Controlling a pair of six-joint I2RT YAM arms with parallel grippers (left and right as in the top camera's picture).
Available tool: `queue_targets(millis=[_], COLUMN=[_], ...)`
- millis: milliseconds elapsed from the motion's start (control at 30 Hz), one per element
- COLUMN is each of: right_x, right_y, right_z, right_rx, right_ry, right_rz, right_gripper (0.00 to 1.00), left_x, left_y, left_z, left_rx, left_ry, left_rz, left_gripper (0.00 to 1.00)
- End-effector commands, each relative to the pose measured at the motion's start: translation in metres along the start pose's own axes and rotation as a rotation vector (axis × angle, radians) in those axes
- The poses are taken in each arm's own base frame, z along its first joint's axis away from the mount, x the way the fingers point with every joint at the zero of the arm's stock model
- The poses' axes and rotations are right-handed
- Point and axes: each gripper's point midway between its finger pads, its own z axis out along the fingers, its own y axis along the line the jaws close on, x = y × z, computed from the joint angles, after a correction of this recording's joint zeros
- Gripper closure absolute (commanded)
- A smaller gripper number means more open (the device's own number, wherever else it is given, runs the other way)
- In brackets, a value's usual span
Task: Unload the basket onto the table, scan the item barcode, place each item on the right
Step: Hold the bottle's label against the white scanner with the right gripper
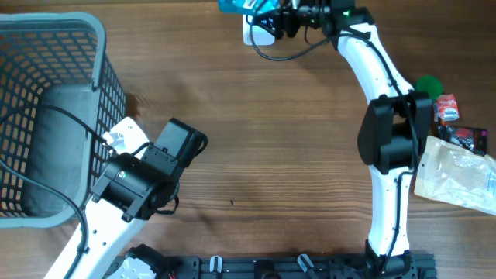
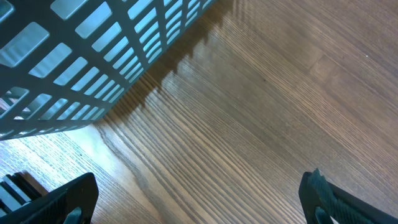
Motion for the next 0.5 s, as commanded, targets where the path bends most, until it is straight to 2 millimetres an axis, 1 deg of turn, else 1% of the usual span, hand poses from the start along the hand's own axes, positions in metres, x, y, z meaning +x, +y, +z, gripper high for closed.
queue_targets(millis=[0, 200, 233, 367, 467], right_x=[-0.0168, -0.0267, -0.0267, -0.0248, -0.0189], right_y=[0.0193, 0.0238, 0.0257, 0.0256, 0.0217], right_z=[-0.0087, -0.0094, -0.0099, -0.0094, -0.0071], right_rx=[-0.16, -0.196, -0.204, -0.199, -0.177], right_ry=[-0.095, -0.149, -0.155, -0.158, -0.148], right_rz=[-0.099, -0.189, -0.23, -0.299, -0.371], right_gripper=[0.42, 0.43, 0.43, 0.43, 0.43], left_x=[0.0019, 0.0019, 0.0019, 0.0019, 0.0019], left_y=[0.0, 0.0, 0.0, 0.0, 0.0], left_z=[0.0008, 0.0008, 0.0008, 0.0008, 0.0008], left_rx=[-0.002, -0.002, -0.002, -0.002, -0.002], left_ry=[0.003, 0.003, 0.003, 0.003, 0.003], left_rz=[-0.007, -0.007, -0.007, -0.007, -0.007], left_gripper=[0.0, 0.0, 0.0, 0.0, 0.0])
